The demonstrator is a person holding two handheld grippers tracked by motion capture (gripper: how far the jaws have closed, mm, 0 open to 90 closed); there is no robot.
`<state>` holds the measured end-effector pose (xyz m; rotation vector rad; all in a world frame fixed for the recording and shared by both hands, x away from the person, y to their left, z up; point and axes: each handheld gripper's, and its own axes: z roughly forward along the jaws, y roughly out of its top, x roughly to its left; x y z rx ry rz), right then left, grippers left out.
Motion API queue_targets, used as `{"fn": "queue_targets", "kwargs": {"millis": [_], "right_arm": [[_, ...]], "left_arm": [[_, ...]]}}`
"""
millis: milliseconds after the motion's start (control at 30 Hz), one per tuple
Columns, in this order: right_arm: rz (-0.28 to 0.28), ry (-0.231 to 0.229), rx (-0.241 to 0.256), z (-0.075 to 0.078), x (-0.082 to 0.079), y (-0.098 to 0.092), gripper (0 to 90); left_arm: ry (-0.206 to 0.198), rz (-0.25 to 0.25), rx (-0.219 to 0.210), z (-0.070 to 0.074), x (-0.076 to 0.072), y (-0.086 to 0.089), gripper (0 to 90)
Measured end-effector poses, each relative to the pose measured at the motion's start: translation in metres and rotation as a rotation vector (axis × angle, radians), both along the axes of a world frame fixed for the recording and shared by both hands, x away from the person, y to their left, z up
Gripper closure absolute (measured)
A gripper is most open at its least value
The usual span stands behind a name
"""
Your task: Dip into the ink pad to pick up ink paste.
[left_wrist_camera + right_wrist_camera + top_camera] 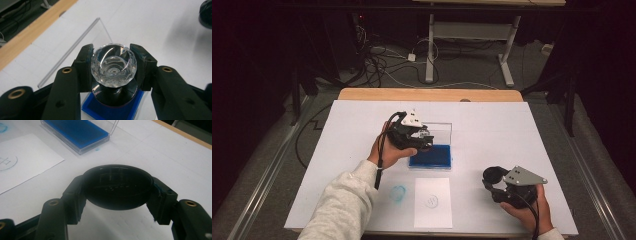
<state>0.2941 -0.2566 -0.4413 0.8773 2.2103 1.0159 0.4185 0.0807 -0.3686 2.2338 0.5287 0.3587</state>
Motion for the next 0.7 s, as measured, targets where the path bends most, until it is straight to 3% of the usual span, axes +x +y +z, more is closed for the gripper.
{"fn": "queue_targets", "kwargs": {"millis": [233,700], "right_arm": [[0.000,0.006,0.000,-0.001,0.000,-0.001,38.6],[0.000,0.014,-0.008,-0.003,0.001,0.000,38.6]], "left_arm": [[-0.006,-0.025,0.002,0.005,0.000,-0.010,54.9],[0.041,-0.070,0.056,-0.027,0.003,-0.036,54.9]]}}
